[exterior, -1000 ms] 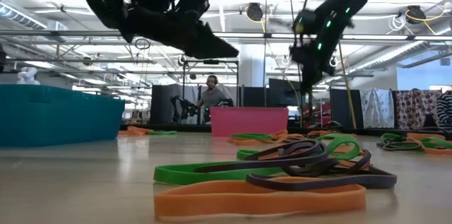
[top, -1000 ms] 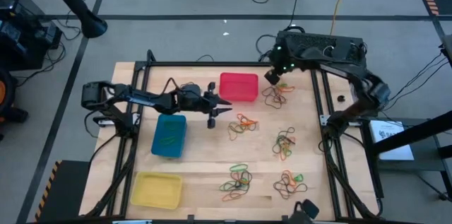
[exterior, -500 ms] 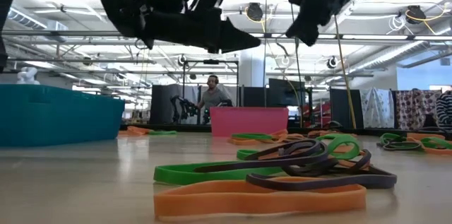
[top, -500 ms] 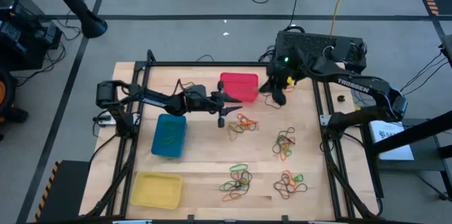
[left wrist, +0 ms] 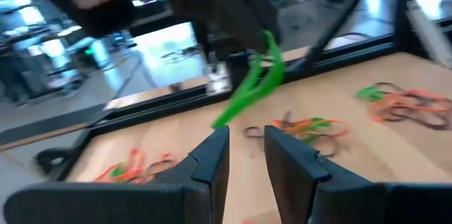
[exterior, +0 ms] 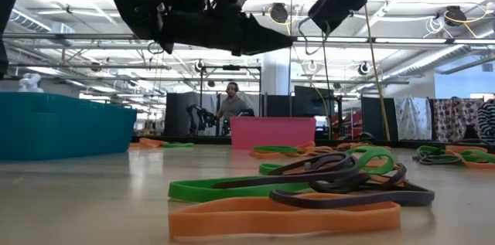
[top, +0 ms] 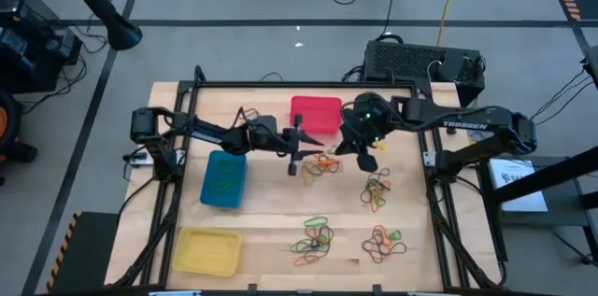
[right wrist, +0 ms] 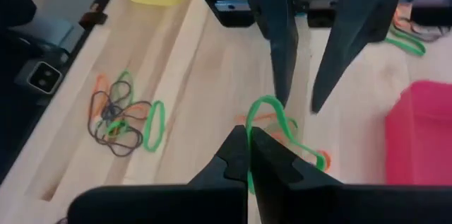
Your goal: Sort rubber bands into baskets
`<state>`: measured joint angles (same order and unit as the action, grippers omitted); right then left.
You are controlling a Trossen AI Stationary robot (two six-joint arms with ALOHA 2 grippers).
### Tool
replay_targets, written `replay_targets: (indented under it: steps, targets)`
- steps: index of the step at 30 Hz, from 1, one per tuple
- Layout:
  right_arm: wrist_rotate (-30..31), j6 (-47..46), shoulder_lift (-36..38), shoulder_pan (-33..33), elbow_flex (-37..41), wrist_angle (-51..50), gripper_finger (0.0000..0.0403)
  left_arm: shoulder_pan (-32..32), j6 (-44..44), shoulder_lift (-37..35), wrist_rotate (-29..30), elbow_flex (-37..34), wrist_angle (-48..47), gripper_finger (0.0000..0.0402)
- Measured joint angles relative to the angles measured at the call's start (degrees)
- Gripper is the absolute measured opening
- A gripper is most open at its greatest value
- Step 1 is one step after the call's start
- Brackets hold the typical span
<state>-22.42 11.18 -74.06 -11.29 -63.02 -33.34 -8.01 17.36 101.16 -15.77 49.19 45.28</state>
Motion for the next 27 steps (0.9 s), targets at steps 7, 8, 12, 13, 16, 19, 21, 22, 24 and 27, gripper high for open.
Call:
replay_targets:
  steps: [7, 8, 12, 13, 16, 19, 21, 22, 24, 27]
  targets:
    - [-0.05, -0.12, 0.0, 2.6, 0.39, 2.85, 0.0, 0.18, -0.06, 0.0, -1.0, 0.0, 0.68, 0.0098]
    - [-0.07, -0.4, 0.0, 2.78, 0.92, 4.03, 0.0, 0.28, -0.07, 0.0, -1.01, 0.0, 0.73, 0.0098]
    - [-0.06, -2.14, 0.0, 2.77, 3.76, 8.46, 0.0, 0.91, -0.02, 0.0, -1.22, 0.0, 1.01, 0.0098]
    - [-0.05, -2.38, 0.0, 2.77, 4.36, 9.27, 0.0, 1.04, -0.02, 0.0, -1.22, 0.0, 1.19, 0.0098]
    - [0.21, -2.56, 0.0, 2.77, 5.49, 10.12, 0.0, 1.27, -0.02, 0.0, -2.09, 0.0, 1.54, 0.0098]
    - [0.2, -2.58, 0.0, 2.77, 6.28, 12.23, 0.0, 1.29, -0.02, 0.0, -4.27, 0.0, 1.67, 0.0098]
    - [0.24, -2.54, 0.0, 2.77, 6.32, 12.33, 0.0, 1.35, -0.04, 0.0, -5.06, 0.0, 1.75, 0.0098]
    - [0.26, -2.51, 0.0, 2.77, 6.32, 12.33, 0.0, 1.33, -0.06, 0.0, -5.12, 0.0, 1.75, 0.0098]
    - [0.3, -2.44, 0.0, 2.77, 6.32, 12.45, 0.0, 1.33, -0.06, 0.0, -5.16, 0.0, 1.68, 0.0098]
    - [0.49, -2.16, 0.0, 2.77, 6.32, 12.41, 0.0, 1.31, -0.06, -0.02, -5.15, 0.0, 0.43, 0.0098]
